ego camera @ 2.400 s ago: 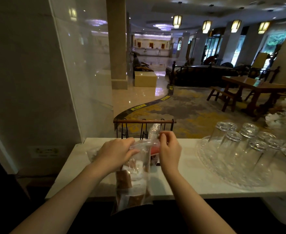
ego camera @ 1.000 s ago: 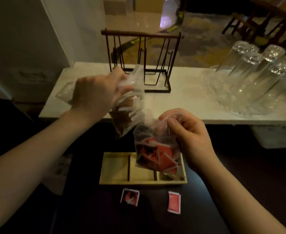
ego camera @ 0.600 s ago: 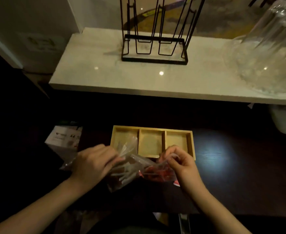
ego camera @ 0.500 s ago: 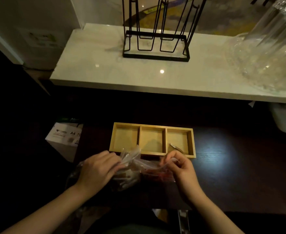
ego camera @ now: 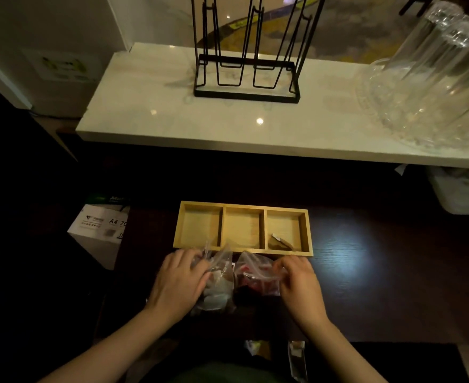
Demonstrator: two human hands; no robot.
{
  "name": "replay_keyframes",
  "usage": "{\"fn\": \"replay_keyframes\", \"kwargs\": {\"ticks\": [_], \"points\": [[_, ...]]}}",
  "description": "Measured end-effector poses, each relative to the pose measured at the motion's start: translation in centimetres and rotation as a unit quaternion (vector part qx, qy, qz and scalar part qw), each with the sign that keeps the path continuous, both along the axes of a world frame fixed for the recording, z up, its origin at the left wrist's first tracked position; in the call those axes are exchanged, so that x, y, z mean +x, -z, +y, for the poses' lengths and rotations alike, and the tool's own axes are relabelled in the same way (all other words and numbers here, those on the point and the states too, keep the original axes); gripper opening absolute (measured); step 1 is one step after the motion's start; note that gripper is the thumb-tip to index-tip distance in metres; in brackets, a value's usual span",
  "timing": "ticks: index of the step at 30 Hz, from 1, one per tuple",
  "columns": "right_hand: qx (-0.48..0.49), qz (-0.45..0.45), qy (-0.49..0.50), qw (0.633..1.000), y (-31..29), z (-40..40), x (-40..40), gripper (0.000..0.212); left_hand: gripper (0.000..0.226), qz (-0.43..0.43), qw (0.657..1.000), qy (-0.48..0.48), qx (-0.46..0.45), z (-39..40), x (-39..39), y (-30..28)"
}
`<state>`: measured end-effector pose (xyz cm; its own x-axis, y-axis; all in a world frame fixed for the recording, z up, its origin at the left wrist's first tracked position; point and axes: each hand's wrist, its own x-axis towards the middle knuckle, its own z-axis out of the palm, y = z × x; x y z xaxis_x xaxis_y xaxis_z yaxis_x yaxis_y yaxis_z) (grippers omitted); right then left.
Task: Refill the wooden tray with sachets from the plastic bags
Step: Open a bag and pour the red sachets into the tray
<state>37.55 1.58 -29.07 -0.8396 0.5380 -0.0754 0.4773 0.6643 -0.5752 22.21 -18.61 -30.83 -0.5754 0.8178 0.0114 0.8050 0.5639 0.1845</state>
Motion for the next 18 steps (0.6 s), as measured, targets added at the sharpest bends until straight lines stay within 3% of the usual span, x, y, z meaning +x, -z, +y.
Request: {"fn": "replay_keyframes", "kwargs": {"ticks": [3, 8, 13, 15, 18], "points": [[0.091, -0.061, -0.077, 0.991, -0.3, 0.1, 0.0, 0.026, 0.007, -0.021, 0.999, -0.009, 0.044, -0.1, 0.2, -1.5], [0.057, -0.125, -0.134, 0.981, -0.5, -0.4, -0.6, 0.035, 0.028, -0.162, 0.985, -0.040, 0.051, 0.0, 0.0, -3.8], [0.097, -0.103, -0.152, 0.978, -1.0, -0.5, -1.1, 0.035, 0.020, -0.296, 0.949, -0.080, 0.071, 0.7, 0.4, -5.6], [0.047, -0.085, -0.130, 0.987, -1.4, -0.1, -1.2, 0.025, 0.018, -0.301, 0.947, -0.087, 0.066, 0.8, 0.1, -5.8], [-0.049, -0.074, -0.091, 0.992, -2.2, 0.3, -1.5, 0.011, 0.011, -0.217, 0.973, -0.070, 0.046, 0.6, -0.3, -5.3]]}}
